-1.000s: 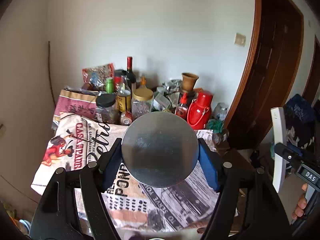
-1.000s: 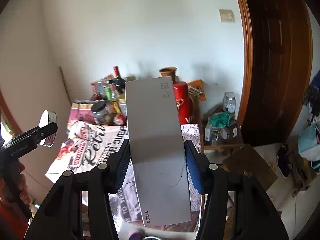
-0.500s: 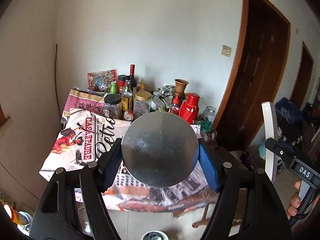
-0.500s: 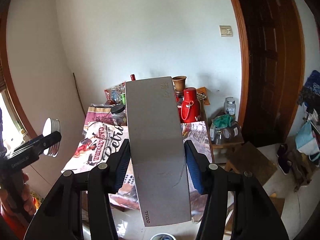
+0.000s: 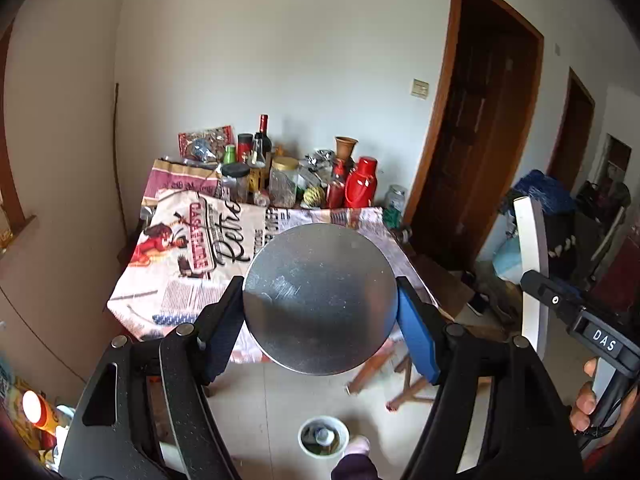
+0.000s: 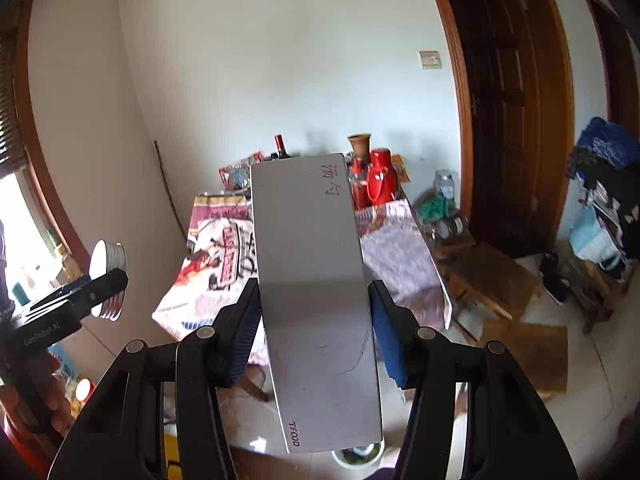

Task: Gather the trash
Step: 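Lift the silver lid and white box and carry both toward the bucket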

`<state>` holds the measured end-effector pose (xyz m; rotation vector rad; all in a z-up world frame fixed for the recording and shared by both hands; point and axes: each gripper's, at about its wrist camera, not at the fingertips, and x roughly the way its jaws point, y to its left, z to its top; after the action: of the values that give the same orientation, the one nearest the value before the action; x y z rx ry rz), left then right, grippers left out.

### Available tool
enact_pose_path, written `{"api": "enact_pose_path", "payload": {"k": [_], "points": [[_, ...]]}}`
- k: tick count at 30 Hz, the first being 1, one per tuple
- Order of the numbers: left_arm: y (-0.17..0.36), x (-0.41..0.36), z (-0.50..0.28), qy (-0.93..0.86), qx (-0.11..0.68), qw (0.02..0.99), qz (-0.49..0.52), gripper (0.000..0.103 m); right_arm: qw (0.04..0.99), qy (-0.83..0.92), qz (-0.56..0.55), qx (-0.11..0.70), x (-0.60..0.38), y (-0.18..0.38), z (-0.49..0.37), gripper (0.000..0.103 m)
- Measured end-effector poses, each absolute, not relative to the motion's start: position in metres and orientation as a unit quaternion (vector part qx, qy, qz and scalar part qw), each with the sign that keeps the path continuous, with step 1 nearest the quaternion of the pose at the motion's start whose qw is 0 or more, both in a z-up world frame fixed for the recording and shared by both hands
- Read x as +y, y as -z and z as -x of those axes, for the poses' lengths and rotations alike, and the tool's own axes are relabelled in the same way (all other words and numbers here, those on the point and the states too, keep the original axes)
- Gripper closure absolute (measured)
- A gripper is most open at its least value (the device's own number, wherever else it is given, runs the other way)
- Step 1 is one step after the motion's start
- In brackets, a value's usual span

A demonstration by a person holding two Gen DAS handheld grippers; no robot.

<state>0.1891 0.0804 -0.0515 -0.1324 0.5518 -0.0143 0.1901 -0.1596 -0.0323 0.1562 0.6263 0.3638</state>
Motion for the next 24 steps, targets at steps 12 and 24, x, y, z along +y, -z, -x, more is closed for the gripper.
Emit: {"api": "enact_pose_path", "payload": {"k": [12, 24], "points": [[0.083, 0.074, -0.150, 0.021, 0.332, 0.941, 0.063, 0.032, 0.911, -0.176, -0.072, 0.366, -0.163, 0.061, -0.161, 0.053], [0.199, 0.048, -0.198, 0.001, 0.428, 0.898, 0.104, 0.032, 0.860, -0.199, -0.055, 0.466, -0.177, 0.175, -0.192, 0.053]]}}
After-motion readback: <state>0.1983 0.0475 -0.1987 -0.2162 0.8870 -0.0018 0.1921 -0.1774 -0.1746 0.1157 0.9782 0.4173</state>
